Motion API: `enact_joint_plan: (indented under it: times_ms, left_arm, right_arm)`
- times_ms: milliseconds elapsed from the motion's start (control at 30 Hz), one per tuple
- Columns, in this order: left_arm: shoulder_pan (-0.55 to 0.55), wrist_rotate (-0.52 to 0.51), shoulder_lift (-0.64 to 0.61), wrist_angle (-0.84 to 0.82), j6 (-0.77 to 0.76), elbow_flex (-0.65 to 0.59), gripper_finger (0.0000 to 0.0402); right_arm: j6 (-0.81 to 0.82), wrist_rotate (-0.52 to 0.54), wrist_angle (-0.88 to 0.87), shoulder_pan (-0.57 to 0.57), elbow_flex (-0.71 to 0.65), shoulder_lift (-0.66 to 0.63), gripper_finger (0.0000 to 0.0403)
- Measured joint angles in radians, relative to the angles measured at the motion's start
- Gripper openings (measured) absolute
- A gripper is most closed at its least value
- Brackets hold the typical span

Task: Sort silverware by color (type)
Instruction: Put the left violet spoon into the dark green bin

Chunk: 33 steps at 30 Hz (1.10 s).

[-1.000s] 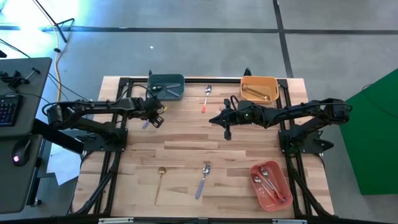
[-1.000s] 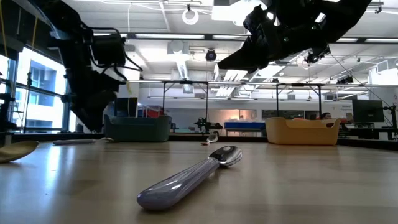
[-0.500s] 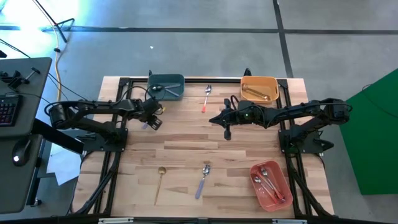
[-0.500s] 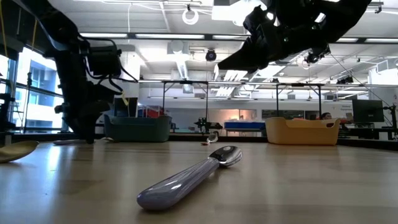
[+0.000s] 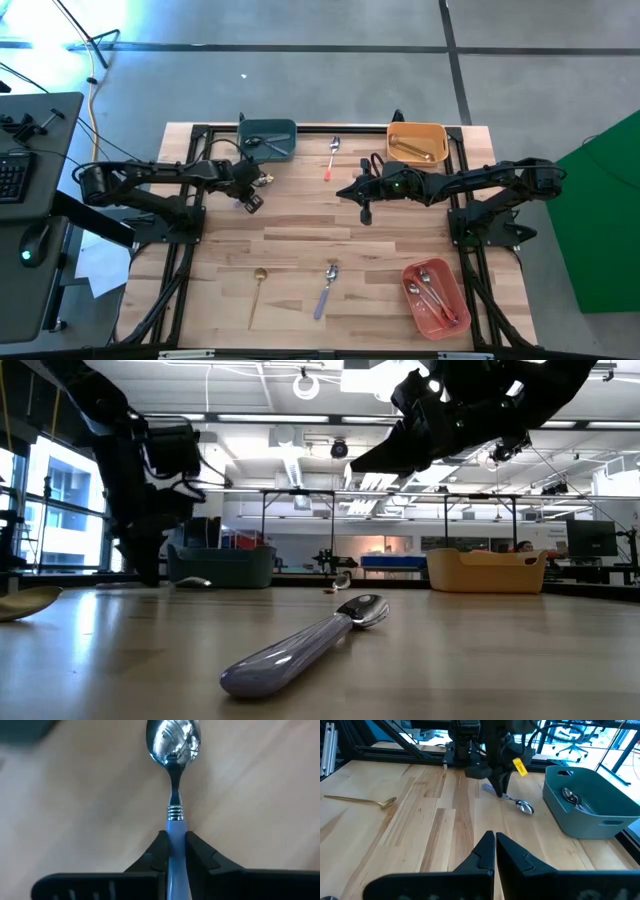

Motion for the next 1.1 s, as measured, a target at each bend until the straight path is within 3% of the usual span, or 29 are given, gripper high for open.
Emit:
enact_joint_plan:
  times_ms: [300,500,600,833,1100]
  left_arm:
    - [-0.005,-0.035,-0.007,-0.143,0.134,0.253,0.0020]
    - [0.097,-0.090,-0.006,-0.233,0.374,0.456,0.0020]
    - [0.174,-0.062,0.014,-0.239,0.475,0.527,0.0020]
    - [0.303,-0.025,0.187,-0.332,0.688,0.633,0.0019]
    - [0.377,-0.008,0.397,-0.307,0.799,0.690,0.0019]
  right_arm:
    - [0.001,0.000,-0.003,0.000,0.000,0.000,0.0000]
    - [0.001,0.001,-0.007,0.000,0.000,0.000,0.0000]
    - [0.001,0.001,-0.007,0.000,0.000,0.000,0.0000]
    - [0.000,0.001,-0.007,0.000,0.000,0.000,0.0000]
    - [-0.012,0.001,-0.008,0.000,0.000,0.000,0.0000]
